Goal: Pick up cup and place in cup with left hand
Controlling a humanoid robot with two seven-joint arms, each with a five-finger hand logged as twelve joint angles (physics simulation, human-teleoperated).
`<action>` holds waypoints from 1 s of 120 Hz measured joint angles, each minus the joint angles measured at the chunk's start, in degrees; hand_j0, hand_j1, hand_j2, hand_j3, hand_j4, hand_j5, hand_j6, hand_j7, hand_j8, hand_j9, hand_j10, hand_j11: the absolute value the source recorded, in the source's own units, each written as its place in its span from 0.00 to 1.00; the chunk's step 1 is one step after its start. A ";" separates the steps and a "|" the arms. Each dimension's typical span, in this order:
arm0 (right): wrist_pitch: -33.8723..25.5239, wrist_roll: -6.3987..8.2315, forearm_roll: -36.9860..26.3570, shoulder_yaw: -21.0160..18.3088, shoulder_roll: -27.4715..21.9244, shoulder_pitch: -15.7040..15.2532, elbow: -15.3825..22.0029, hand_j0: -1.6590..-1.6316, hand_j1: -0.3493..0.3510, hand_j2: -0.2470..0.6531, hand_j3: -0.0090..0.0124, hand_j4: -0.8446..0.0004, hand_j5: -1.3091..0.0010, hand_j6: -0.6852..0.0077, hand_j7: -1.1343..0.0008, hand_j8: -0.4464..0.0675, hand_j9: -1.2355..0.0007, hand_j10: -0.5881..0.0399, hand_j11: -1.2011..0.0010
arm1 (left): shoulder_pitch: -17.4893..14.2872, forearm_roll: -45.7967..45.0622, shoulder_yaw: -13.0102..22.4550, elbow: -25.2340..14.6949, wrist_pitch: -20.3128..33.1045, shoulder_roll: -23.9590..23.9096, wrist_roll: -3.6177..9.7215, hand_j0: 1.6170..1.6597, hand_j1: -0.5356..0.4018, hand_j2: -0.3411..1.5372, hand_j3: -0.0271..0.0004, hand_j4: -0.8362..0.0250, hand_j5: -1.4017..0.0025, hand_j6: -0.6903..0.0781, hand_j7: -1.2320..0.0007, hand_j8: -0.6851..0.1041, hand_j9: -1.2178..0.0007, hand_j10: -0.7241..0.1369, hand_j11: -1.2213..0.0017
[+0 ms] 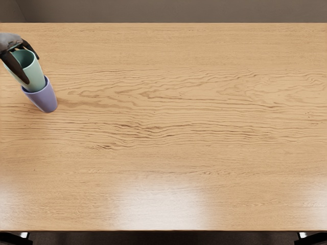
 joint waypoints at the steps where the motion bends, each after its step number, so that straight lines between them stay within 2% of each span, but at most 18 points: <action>1: 0.00 0.00 0.00 0.00 0.00 0.00 -0.01 0.04 0.00 0.27 0.42 1.00 1.00 0.99 1.00 0.87 1.00 0.94 1.00 | 0.00 0.01 0.01 0.00 -0.04 -0.04 0.00 0.87 0.34 0.27 0.99 0.58 0.48 0.72 0.42 0.70 0.40 0.50 0.42; 23: 0.00 0.00 0.00 0.00 0.00 0.00 0.01 0.04 0.00 0.27 0.42 1.00 1.00 0.99 1.00 0.87 1.00 0.94 1.00 | 0.36 -0.01 0.11 0.01 -0.32 -0.44 0.00 0.87 0.34 0.29 0.99 0.58 0.48 0.72 0.42 0.71 0.40 0.50 0.43; 28: 0.00 0.00 0.00 0.00 0.00 0.00 0.01 0.04 0.00 0.27 0.42 1.00 1.00 0.99 1.00 0.87 1.00 0.94 1.00 | 0.40 0.08 0.12 0.02 -0.24 -0.44 -0.01 0.88 0.36 0.29 0.99 0.55 0.51 0.68 0.44 0.67 0.42 0.46 0.45; 33: 0.00 0.00 0.00 0.00 0.00 0.00 0.01 0.04 0.00 0.27 0.42 1.00 1.00 0.99 1.00 0.87 1.00 0.94 1.00 | 0.37 0.15 0.14 0.03 -0.08 -0.44 -0.01 0.91 0.41 0.27 0.99 0.57 0.54 0.65 0.48 0.63 0.47 0.42 0.49; 49: 0.00 0.00 0.00 -0.01 0.00 0.00 0.01 0.04 0.00 0.27 0.42 1.00 1.00 0.99 1.00 0.87 1.00 0.94 1.00 | 0.35 0.43 0.14 0.05 0.32 -0.44 -0.01 0.94 0.60 0.23 0.99 0.70 0.72 0.70 0.68 0.68 0.67 0.56 0.68; 64: 0.00 0.00 0.00 -0.01 0.00 0.00 0.01 0.04 0.00 0.27 0.42 1.00 1.00 0.99 1.00 0.87 1.00 0.94 1.00 | 0.35 0.50 0.14 0.05 0.42 -0.62 -0.01 0.95 0.72 0.21 0.99 0.79 0.82 0.75 0.79 0.72 0.79 0.65 0.80; 90: 0.00 0.00 0.00 0.00 0.00 0.00 0.01 0.04 0.00 0.27 0.42 1.00 1.00 0.99 1.00 0.87 1.00 0.94 1.00 | 0.10 0.52 0.07 0.05 0.46 -3.64 -0.01 0.96 0.84 0.20 0.99 0.88 0.92 0.81 0.91 0.79 0.91 0.75 0.91; 120: 0.00 0.00 0.00 0.00 0.00 0.00 0.01 0.04 0.00 0.27 0.42 1.00 1.00 0.99 1.00 0.87 1.00 0.94 1.00 | 0.34 -0.40 -0.51 -0.07 0.47 -10.10 -0.01 0.96 0.90 0.19 0.99 0.93 0.96 0.85 0.96 0.82 0.96 0.80 0.96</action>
